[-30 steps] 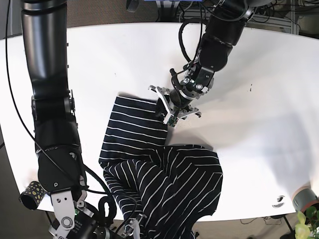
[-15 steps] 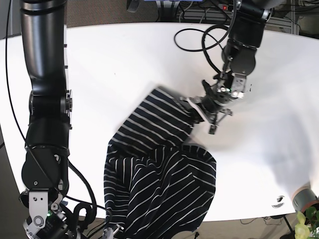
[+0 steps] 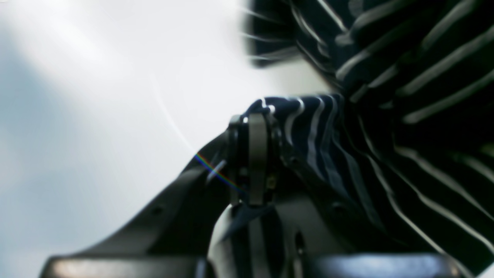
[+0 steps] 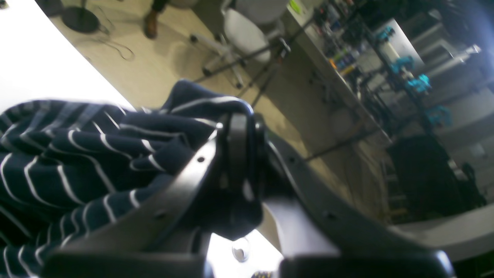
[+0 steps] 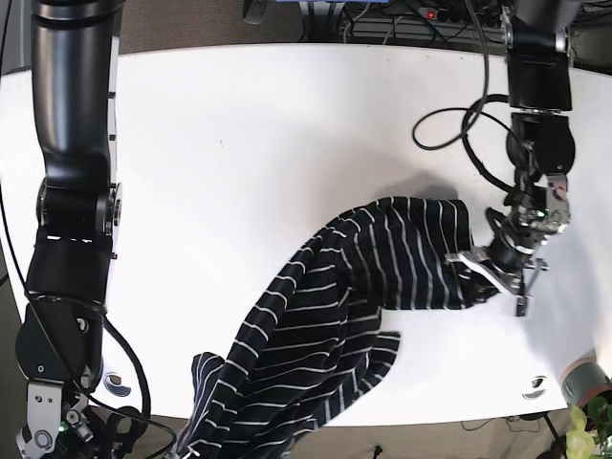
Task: Fold the T-shirt properly
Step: 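Stretch the striped shirt out between both grippers, pulling them apart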
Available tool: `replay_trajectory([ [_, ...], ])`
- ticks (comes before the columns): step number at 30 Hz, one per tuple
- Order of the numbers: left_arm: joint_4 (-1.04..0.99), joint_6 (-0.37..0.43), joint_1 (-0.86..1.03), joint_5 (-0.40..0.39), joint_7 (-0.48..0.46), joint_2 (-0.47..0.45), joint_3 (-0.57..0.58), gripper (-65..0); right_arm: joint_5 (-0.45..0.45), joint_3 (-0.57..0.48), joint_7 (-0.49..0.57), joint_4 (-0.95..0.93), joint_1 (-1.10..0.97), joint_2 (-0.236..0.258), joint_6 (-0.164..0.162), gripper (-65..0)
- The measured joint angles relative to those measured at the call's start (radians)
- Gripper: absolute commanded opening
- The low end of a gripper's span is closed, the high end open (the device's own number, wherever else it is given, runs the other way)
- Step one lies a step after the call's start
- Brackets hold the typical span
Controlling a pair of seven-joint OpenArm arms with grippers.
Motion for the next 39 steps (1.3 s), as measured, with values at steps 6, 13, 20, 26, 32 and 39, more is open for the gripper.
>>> replay_trajectory([
  [6,0.002,0.008,-0.076,-0.074,-0.012,-0.109,-0.073,-65.0,0.001,0.0,0.001,0.0,0.0,0.022,0.0,-65.0],
  [13,0.003,0.005,-0.102,-0.129,-0.005,-0.174,-0.139,-65.0,0.002,0.093,-0.003,0.0,-0.037,0.045,-0.001,-65.0],
  [20,0.004,0.004,-0.08,-0.135,-0.003,-0.223,-0.226,-65.0,0.001,0.19,-0.032,0.006,-0.177,0.078,0.0,-65.0],
  [26,0.007,0.007,0.023,-0.132,0.005,-0.24,-0.297,-65.0,0.0,0.301,-0.066,0.142,-0.365,0.082,-0.005,-65.0],
  [32,0.047,-0.081,0.127,-0.145,0.001,-0.229,-0.352,-65.0,0.018,0.398,-0.111,0.316,-0.586,0.031,-0.002,-65.0],
  [39,0.065,-0.079,0.286,-0.123,0.002,-0.221,-0.437,-65.0,0.0,0.491,-0.119,0.442,-0.835,-0.013,-0.006,-65.0],
])
